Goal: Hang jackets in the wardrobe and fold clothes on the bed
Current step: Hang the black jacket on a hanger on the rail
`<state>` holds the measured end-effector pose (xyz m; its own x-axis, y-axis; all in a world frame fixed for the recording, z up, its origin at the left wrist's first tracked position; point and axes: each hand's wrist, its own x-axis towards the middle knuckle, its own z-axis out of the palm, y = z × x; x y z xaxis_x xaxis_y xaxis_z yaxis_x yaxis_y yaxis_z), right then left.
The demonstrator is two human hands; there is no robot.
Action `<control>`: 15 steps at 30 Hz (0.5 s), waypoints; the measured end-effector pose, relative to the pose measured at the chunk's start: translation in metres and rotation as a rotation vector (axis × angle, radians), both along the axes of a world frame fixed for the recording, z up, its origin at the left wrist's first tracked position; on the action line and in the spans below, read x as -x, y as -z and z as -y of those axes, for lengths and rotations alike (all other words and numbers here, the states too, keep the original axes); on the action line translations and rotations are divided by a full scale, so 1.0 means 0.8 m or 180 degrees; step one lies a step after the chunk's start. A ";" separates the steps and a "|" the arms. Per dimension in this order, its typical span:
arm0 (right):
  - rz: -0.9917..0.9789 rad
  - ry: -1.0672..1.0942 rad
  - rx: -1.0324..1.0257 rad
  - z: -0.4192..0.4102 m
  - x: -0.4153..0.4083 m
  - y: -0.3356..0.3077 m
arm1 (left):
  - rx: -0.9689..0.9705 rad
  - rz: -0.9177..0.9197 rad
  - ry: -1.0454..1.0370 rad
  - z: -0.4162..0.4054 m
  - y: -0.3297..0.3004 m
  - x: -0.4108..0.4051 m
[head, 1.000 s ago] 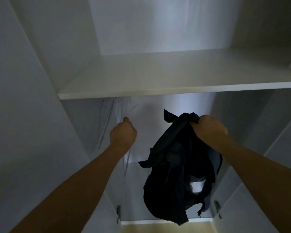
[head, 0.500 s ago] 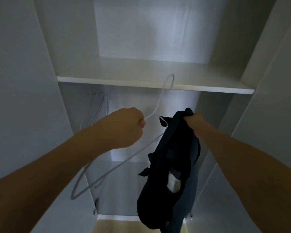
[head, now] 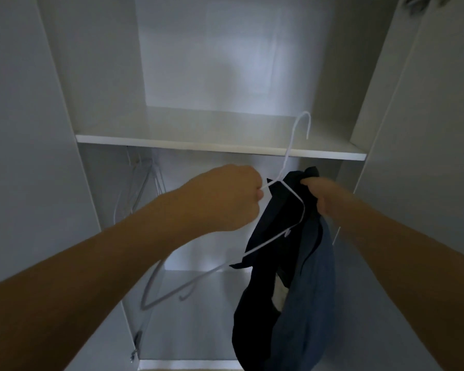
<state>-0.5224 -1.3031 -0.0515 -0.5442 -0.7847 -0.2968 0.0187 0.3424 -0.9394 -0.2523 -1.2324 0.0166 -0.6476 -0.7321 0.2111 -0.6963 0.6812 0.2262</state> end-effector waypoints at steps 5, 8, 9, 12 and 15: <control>0.0445 -0.0372 0.0299 -0.033 -0.025 -0.025 | 0.0139 -0.0300 -0.0028 0.022 0.053 0.043; 0.0248 -0.0560 0.0814 -0.063 -0.030 -0.029 | -0.0054 -0.0654 0.0064 0.051 0.078 0.031; -0.0258 -0.0610 0.1021 -0.072 -0.031 -0.029 | 0.0036 -0.0706 0.0242 0.058 0.081 0.022; -0.2121 -0.0744 0.1333 -0.084 -0.034 -0.033 | 0.0716 -0.0732 0.0789 0.068 0.073 0.005; -0.2081 -0.1338 0.1317 -0.080 -0.034 -0.046 | 0.0993 -0.0816 0.0867 0.078 0.065 -0.001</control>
<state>-0.4951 -1.2394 -0.0143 -0.1476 -0.9339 0.3257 -0.6174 -0.1702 -0.7680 -0.2516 -1.2949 -0.0356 -0.7053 -0.4196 0.5714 -0.4319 0.8935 0.1230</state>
